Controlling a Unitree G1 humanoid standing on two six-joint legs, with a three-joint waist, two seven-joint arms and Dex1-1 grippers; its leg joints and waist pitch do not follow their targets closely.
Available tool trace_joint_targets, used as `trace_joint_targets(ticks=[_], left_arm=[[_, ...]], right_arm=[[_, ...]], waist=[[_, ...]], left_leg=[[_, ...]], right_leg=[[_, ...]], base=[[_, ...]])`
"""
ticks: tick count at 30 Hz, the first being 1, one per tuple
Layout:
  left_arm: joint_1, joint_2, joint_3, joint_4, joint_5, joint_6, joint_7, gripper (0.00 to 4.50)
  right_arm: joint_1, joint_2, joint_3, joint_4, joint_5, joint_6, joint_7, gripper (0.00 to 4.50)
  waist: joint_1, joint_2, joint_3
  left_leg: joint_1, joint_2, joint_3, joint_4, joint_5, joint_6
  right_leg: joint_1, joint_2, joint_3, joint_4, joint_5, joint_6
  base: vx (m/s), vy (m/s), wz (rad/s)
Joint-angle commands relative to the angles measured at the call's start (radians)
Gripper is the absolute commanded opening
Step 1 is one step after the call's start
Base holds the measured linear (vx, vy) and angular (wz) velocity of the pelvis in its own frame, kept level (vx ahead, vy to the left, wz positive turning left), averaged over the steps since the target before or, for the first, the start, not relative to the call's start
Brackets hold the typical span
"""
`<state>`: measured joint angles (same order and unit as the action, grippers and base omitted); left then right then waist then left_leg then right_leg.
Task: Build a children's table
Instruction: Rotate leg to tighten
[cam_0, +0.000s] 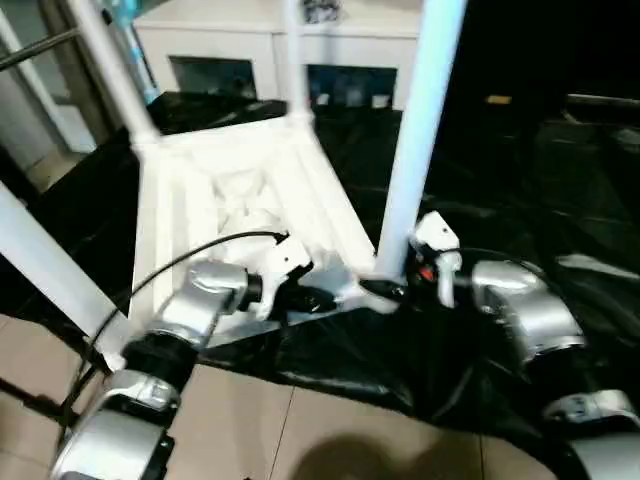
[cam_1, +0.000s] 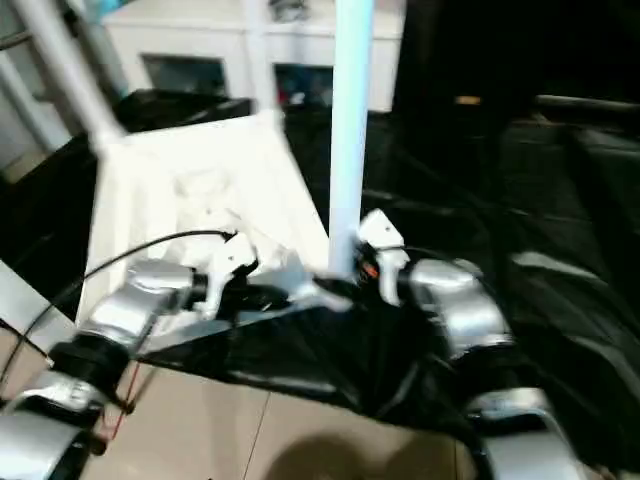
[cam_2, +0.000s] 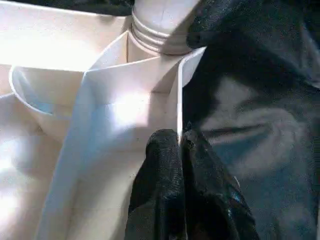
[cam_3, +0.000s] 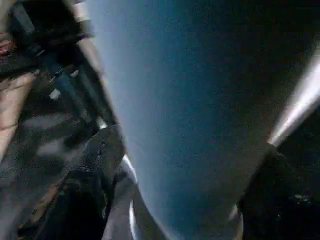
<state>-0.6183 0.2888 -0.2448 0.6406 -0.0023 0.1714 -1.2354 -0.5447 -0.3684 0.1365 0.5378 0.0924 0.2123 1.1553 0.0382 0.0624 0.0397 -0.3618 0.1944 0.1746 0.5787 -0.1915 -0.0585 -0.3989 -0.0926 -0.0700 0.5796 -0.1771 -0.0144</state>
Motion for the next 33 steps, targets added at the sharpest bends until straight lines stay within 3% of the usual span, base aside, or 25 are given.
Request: trace_joint_targets(ticks=[1, 2, 4, 5, 7, 10, 15, 18, 21, 25, 26, 28, 29, 30, 33], left_arm=[[-0.006, 0.0, -0.028, -0.029, -0.009, 0.0, -0.043, 0.0], [-0.008, 0.014, -0.025, -0.03, -0.011, -0.001, -0.062, 0.0], [-0.008, 0.022, -0.025, -0.03, -0.013, -0.001, -0.074, 0.0], [-0.009, 0.033, -0.026, -0.032, -0.018, 0.0, -0.091, 0.0], [-0.01, 0.042, -0.026, -0.033, -0.023, 0.001, -0.103, 0.0], [-0.014, 0.045, -0.023, -0.029, -0.026, 0.001, -0.108, 0.0], [-0.011, 0.044, -0.016, -0.03, -0.029, 0.0, -0.104, 0.0], [-0.014, 0.021, 0.004, -0.011, -0.028, 0.004, -0.039, 0.0], [-0.017, -0.006, 0.026, 0.004, -0.035, 0.011, 0.022, 0.0], [-0.018, -0.048, 0.044, 0.012, -0.032, 0.015, 0.108, 0.0], [-0.019, -0.075, 0.047, 0.019, -0.025, 0.018, 0.157, 0.0], [-0.02, -0.089, 0.048, 0.022, -0.021, 0.02, 0.183, 0.0], [-0.026, -0.13, 0.056, 0.033, -0.01, 0.029, 0.263, 0.0], [-0.028, -0.141, 0.058, 0.036, -0.006, 0.029, 0.29, 0.0], [-0.037, -0.193, 0.065, 0.048, 0.007, 0.028, 0.387, 0.0]], right_arm=[[0.032, 0.005, 0.068, 0.007, -0.001, 0.033, 0.075, 3.0], [0.034, -0.016, 0.077, -0.009, 0.005, 0.039, 0.115, 2.87], [0.035, -0.027, 0.087, -0.015, 0.0, 0.04, 0.127, 2.7], [0.037, -0.041, 0.103, -0.025, -0.006, 0.036, 0.141, 2.58], [0.041, -0.05, 0.114, -0.037, -0.008, 0.038, 0.153, 2.52], [0.04, -0.046, 0.11, -0.043, -0.002, 0.045, 0.159, 2.49], [0.051, -0.038, 0.117, -0.064, 0.008, 0.061, 0.166, 2.49], [0.071, -0.009, 0.1, -0.063, 0.02, 0.07, 0.107, 2.49], [0.088, 0.036, 0.071, -0.047, 0.023, 0.083, 0.017, 2.49], [0.1, 0.121, 0.045, 0.022, -0.015, 0.061, -0.172, 2.48], [0.1, 0.174, 0.031, 0.062, -0.026, 0.053, -0.271, 2.48], [0.099, 0.202, 0.025, 0.082, -0.032, 0.05, -0.324, 2.48], [0.084, 0.266, 0.013, 0.131, -0.047, 0.05, -0.448, 2.48], [0.077, 0.283, 0.008, 0.145, -0.055, 0.049, -0.488, 2.48], [0.032, 0.354, -0.011, 0.212, -0.083, 0.046, -0.646, 2.48]], waist=[[0.002, -0.012, -0.075], [0.006, -0.012, -0.077], [0.011, -0.01, -0.07], [0.013, -0.009, -0.069], [0.014, -0.009, -0.062], [0.014, -0.01, -0.059], [0.014, -0.012, -0.061], [0.014, -0.007, -0.063], [0.012, -0.009, -0.057], [-0.001, -0.008, -0.048], [-0.017, -0.009, -0.043], [-0.028, -0.009, -0.04], [-0.032, -0.013, -0.039], [-0.044, -0.011, -0.035], [-0.064, -0.007, -0.032]], left_leg=[[0.002, 0.027, 0.001, -0.044, -0.04, 0.157], [-0.002, 0.028, 0.001, -0.039, 0.001, 0.179], [-0.002, 0.03, 0.001, -0.041, -0.028, 0.188], [0.0, 0.032, 0.001, -0.042, -0.046, 0.18], [0.003, 0.035, 0.001, -0.051, -0.125, 0.132], [0.007, 0.035, 0.001, -0.057, -0.182, 0.087], [0.003, 0.032, 0.001, -0.054, -0.158, 0.08], [0.002, 0.031, 0.001, -0.051, -0.144, 0.086], [0.002, 0.03, 0.001, -0.056, -0.184, 0.068], [0.009, 0.025, -0.004, -0.065, -0.285, 0.018], [0.008, 0.021, -0.009, -0.07, -0.328, 0.004], [0.014, 0.017, -0.012, -0.069, -0.366, -0.002], [0.015, 0.017, -0.015, -0.069, -0.375, -0.002], [0.018, 0.013, -0.015, -0.068, -0.399, -0.004], [0.024, 0.008, -0.026, -0.066, -0.458, -0.012]], right_leg=[[0.061, -0.045, 0.035, -0.029, 0.079, -0.309], [0.059, -0.045, 0.034, -0.022, 0.131, -0.319], [0.055, -0.044, 0.03, -0.028, 0.072, -0.314], [0.055, -0.046, 0.03, -0.031, 0.041, -0.311], [0.053, -0.045, 0.031, -0.041, -0.074, -0.293], [0.052, -0.045, 0.035, -0.047, -0.143, -0.273], [0.054, -0.046, 0.037, -0.044, -0.129, -0.266], [0.054, -0.045, 0.036, -0.043, -0.11, -0.268], [0.051, -0.044, 0.035, -0.051, -0.171, -0.255], [0.044, -0.049, 0.035, -0.072, -0.38, -0.195], [0.043, -0.047, 0.032, -0.081, -0.459, -0.164], [0.036, -0.048, 0.03, -0.093, -0.548, -0.13], [0.034, -0.048, 0.03, -0.094, -0.566, -0.121], [0.026, -0.046, 0.027, -0.102, -0.615, -0.105], [0.02, -0.046, 0.008, -0.118, -0.709, -0.057]], base=[[0.0, 0.0, 0.0], [0.0, 0.0, 0.0], [0.0, 0.0, 0.0], [0.0, 0.0, 0.0], [0.0, 0.0, 0.0], [0.0, 0.0, 0.0], [0.0, 0.0, 0.0], [0.0, 0.0, 0.0], [0.0, 0.0, 0.0], [0.0, 0.0, 0.0], [0.0, 0.0, 0.0], [0.0, 0.0, 0.0], [0.0, 0.0, 0.0], [0.0, 0.0, 0.0], [0.0, 0.0, 0.0]])
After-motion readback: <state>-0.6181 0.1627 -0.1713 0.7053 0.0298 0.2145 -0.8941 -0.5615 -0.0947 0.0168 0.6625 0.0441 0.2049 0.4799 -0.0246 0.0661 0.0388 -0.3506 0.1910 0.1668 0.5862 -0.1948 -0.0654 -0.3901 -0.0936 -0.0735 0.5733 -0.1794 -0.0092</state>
